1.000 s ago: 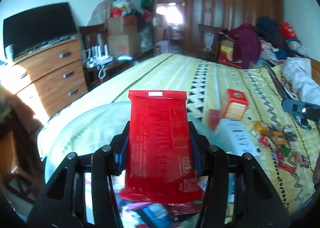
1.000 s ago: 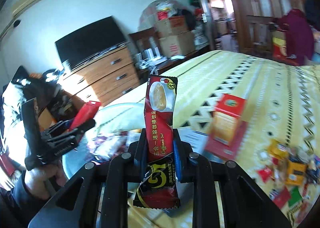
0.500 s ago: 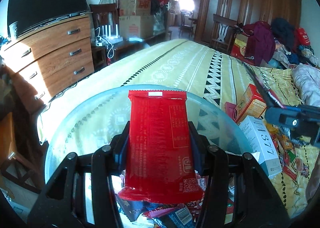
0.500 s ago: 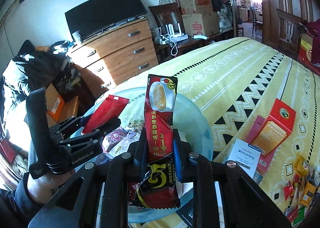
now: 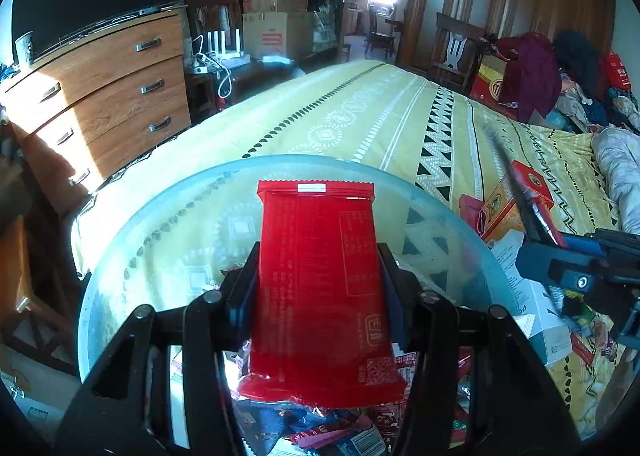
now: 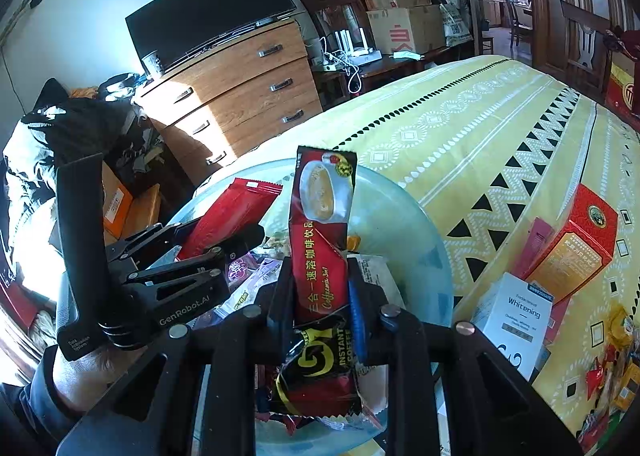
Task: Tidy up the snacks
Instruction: 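Carry both packs over the bowl and open both tools to drop them, then move both tools back over the snack pile on the bed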
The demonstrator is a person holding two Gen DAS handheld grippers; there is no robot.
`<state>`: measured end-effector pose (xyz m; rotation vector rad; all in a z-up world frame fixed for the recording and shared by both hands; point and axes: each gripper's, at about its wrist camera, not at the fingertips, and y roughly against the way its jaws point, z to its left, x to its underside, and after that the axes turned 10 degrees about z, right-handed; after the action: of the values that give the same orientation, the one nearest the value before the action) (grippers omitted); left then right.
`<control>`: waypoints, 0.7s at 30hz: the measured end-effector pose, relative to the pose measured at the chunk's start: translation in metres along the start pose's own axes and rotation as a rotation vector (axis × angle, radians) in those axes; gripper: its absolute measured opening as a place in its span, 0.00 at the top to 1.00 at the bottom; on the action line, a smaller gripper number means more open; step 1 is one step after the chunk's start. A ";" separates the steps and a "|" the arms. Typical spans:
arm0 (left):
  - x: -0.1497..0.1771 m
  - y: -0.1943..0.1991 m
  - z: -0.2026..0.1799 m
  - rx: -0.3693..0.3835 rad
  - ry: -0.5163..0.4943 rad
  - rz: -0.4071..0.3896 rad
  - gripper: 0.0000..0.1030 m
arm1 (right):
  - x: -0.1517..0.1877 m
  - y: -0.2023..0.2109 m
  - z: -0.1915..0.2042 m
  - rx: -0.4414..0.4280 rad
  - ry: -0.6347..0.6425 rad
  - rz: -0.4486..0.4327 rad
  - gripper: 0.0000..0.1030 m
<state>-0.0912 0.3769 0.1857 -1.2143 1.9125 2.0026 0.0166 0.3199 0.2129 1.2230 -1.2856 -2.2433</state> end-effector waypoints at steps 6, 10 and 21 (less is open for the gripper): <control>-0.004 0.004 0.001 -0.014 0.012 -0.016 0.25 | 0.001 -0.002 0.000 -0.012 0.000 0.009 0.59; -0.004 0.007 -0.001 -0.027 0.014 -0.023 0.15 | 0.006 0.004 0.005 -0.005 0.014 -0.003 0.50; 0.018 0.062 -0.090 0.077 -0.115 -0.152 0.00 | 0.089 0.089 -0.025 0.165 -0.036 -0.225 0.12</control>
<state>-0.0981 0.2775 0.2339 -1.1608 1.7706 1.8618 -0.0320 0.2022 0.2318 1.4573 -1.4351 -2.3605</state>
